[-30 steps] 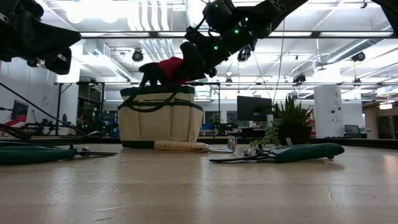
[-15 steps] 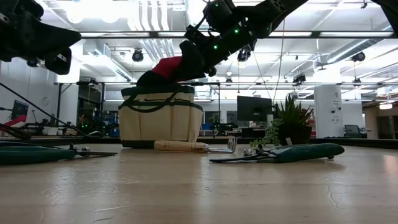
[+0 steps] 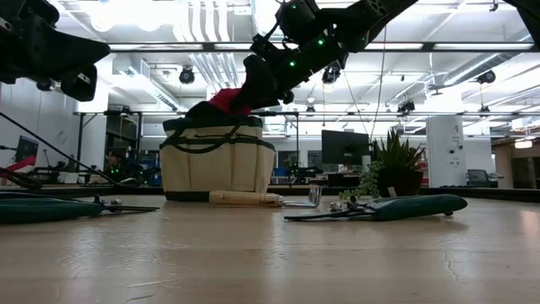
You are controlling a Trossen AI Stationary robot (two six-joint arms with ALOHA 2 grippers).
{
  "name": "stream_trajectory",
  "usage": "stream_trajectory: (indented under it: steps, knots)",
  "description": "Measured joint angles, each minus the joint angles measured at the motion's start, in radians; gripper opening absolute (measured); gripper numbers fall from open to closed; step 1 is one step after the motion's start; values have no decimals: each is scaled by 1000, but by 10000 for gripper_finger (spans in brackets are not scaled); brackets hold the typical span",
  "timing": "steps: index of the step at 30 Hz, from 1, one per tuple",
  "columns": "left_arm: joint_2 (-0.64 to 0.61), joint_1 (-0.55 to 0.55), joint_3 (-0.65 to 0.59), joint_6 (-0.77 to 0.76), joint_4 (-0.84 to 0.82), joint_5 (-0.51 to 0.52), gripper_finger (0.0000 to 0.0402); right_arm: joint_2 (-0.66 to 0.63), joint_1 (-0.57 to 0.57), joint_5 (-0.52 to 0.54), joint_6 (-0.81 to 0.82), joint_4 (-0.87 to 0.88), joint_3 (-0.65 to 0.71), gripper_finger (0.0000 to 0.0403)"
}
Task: Pick & Place Garden tools in Gardening bag
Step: Put the gloves into the gardening bag
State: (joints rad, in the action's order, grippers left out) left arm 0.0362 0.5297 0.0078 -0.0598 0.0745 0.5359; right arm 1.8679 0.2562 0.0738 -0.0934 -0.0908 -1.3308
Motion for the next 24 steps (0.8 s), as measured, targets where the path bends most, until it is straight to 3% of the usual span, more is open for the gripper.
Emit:
stream_trajectory:
  steps: [24]
  knots:
    - [0,0,0,0,0,0,5,-9,0,2,-41,-42,-21,277]
